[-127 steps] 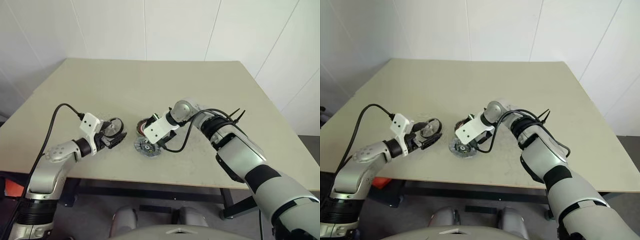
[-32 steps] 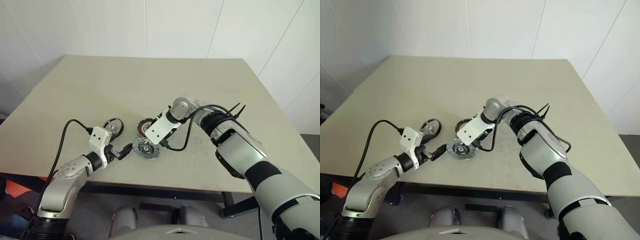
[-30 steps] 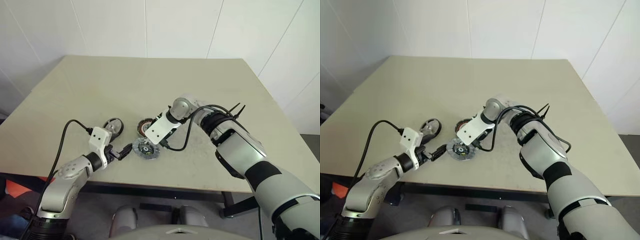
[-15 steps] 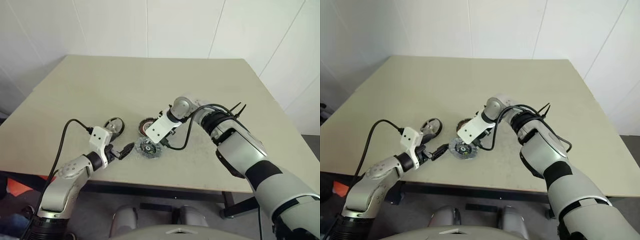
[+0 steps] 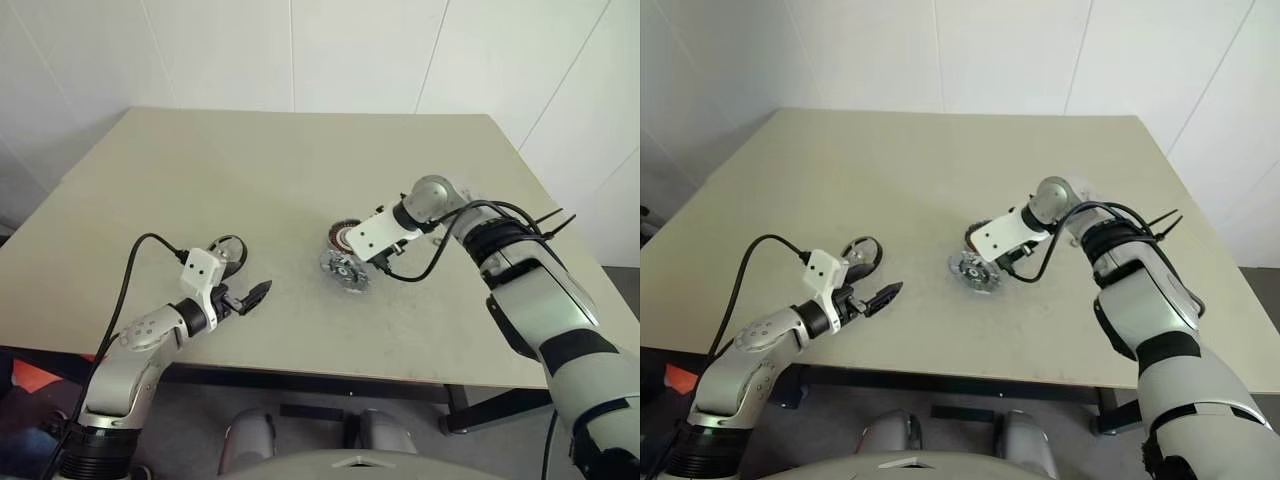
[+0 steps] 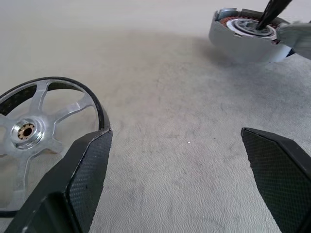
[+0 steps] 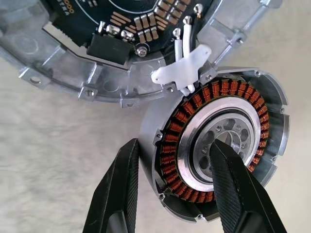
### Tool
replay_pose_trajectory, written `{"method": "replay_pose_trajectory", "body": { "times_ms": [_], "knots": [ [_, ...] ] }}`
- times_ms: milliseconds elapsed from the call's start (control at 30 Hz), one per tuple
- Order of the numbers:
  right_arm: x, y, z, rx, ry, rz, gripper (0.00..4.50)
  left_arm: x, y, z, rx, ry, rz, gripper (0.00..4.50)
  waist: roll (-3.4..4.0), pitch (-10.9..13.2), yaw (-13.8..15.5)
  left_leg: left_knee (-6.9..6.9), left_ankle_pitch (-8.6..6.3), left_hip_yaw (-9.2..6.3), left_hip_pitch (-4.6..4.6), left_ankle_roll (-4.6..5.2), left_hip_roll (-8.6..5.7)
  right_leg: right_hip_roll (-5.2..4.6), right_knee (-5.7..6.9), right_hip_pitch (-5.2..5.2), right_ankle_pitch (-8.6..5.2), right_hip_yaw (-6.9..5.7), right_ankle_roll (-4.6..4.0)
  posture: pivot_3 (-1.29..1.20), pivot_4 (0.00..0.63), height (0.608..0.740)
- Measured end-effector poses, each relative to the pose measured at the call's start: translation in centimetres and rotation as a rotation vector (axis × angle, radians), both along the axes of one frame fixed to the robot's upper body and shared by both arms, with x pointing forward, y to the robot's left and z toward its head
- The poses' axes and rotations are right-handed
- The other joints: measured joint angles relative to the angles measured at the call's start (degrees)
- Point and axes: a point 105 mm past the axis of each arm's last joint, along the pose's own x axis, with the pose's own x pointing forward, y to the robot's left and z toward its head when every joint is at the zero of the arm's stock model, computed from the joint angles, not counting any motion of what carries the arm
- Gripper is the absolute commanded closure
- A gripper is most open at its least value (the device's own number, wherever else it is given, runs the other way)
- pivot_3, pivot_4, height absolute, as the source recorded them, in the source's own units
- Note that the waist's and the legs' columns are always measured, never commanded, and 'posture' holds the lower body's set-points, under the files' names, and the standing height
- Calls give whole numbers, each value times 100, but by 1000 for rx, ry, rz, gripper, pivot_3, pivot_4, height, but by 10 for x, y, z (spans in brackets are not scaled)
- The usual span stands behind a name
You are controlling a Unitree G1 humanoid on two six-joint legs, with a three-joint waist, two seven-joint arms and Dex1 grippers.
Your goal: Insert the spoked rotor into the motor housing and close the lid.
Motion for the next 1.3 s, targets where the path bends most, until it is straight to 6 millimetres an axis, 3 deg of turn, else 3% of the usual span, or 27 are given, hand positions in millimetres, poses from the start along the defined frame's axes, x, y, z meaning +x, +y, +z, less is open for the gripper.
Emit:
{"method": "replay_pose_trajectory", "body": {
  "times_ms": [233, 400, 667, 1100, 1300],
  "knots": [
    [-36, -16, -4, 108, 193, -161, 2514, -1, -5, -3, -15, 4, -11, 0, 0, 0, 18, 2, 1, 1, 16, 0, 1, 0, 3, 10, -2, 0, 5, 0, 0, 740],
    [-29, -17, -2, 132, 156, -254, 2514, 0, -10, -4, -20, 9, -28, 0, 0, 0, 8, 4, 4, -1, 22, -5, 0, 0, 10, 14, -24, 0, 44, 0, 0, 740],
    [-14, 1, 2, 193, 80, -297, 2514, 3, -9, -2, -14, 2, -34, 0, 0, 0, 11, 5, 2, -1, 13, -2, 0, 0, 8, 9, -3, -1, 6, 0, 0, 740],
    [-6, -24, -4, 92, 17, -346, 2514, 0, -6, -6, -8, 16, -27, 0, 0, 0, 128, 6, 1, -1, 14, -1, -2, -1, 5, 10, -3, -1, 7, 0, 0, 740],
    [-21, -21, -9, 79, 29, -308, 2514, 1, -6, -5, -7, 11, -34, 0, 0, 0, 129, 6, 1, -1, 15, -1, -1, -1, 6, 11, -3, -1, 7, 0, 0, 740]
  ]
}}
